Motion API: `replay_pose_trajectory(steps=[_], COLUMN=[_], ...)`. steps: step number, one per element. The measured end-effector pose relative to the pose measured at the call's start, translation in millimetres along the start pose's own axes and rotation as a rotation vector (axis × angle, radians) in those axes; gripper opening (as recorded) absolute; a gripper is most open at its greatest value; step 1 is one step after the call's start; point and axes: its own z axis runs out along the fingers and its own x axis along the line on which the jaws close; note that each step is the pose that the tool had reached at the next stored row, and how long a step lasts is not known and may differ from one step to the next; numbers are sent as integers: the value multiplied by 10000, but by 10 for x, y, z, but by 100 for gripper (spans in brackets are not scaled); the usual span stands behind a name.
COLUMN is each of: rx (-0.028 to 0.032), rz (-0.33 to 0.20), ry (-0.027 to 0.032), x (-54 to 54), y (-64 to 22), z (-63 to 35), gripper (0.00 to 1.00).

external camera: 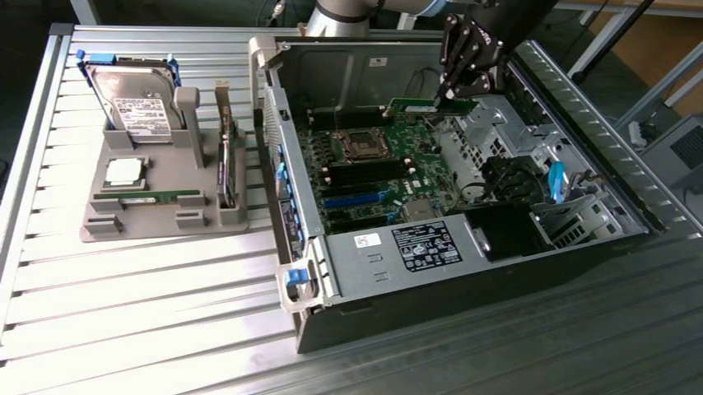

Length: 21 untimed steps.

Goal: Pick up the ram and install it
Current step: 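Insert the ram into the slot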

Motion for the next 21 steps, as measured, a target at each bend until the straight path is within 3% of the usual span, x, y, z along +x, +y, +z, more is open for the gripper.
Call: replay_pose_trajectory(steps=[21], rx=[0], rz=[0], ry=[0], x=[13], y=[-12], z=[148], gripper=[11])
